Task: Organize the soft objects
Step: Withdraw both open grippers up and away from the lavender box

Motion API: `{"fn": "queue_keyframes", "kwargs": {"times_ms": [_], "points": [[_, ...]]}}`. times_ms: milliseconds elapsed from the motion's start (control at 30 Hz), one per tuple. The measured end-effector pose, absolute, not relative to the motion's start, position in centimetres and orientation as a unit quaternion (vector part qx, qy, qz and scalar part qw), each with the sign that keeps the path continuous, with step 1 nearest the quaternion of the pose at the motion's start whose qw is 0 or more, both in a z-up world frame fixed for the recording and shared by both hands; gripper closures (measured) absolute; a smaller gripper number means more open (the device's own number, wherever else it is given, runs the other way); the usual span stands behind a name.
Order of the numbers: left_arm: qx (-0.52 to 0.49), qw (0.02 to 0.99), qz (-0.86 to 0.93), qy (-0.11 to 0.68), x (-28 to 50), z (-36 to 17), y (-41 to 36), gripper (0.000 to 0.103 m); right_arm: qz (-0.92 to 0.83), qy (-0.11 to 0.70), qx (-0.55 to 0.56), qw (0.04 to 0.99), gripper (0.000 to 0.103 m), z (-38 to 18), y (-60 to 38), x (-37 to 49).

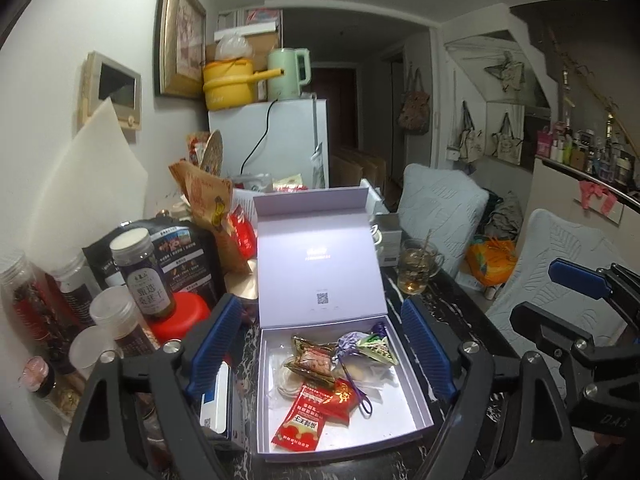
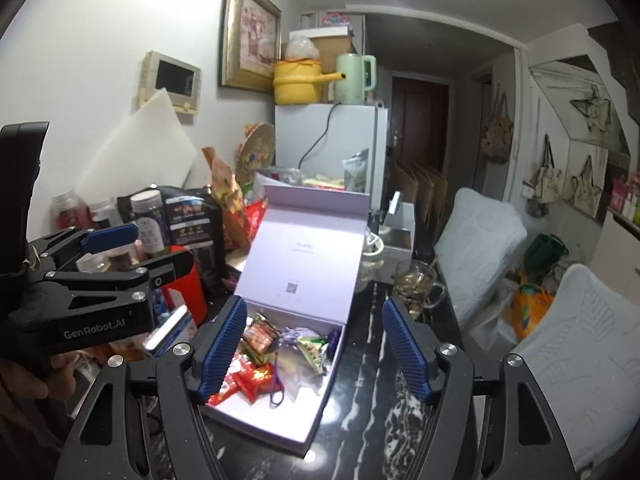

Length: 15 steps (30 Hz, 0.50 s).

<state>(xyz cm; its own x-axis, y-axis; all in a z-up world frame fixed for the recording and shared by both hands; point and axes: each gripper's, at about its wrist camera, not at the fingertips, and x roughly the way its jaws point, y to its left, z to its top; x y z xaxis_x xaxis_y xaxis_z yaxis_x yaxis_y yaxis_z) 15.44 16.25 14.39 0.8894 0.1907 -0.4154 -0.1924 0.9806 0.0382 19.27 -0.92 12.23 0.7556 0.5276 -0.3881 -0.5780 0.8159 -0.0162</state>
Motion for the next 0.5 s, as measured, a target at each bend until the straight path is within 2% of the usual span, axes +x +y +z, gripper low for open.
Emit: {"fn": "queue_keyframes", "kwargs": {"times_ms": [133, 300, 500], "points": [[0.003, 0.976, 0.087, 0.2, 13.4, 14.6, 15.5, 0.005, 0.295, 0.176, -0.061, 0.937, 0.026, 12.6, -1.8, 17.1], [0.012, 0.98, 0.078, 0.185, 10.9, 14.5, 14.6, 0.004, 0.279, 0.153, -0.061, 0.946, 0.018, 12.8, -2.7, 13.9], [0.017, 0.98, 0.077, 0.185, 8.9, 13.4, 13.8, 0.004, 0.265, 0.148, -0.052, 0.951, 0.017, 11.9, -3.7, 11.8]]}}
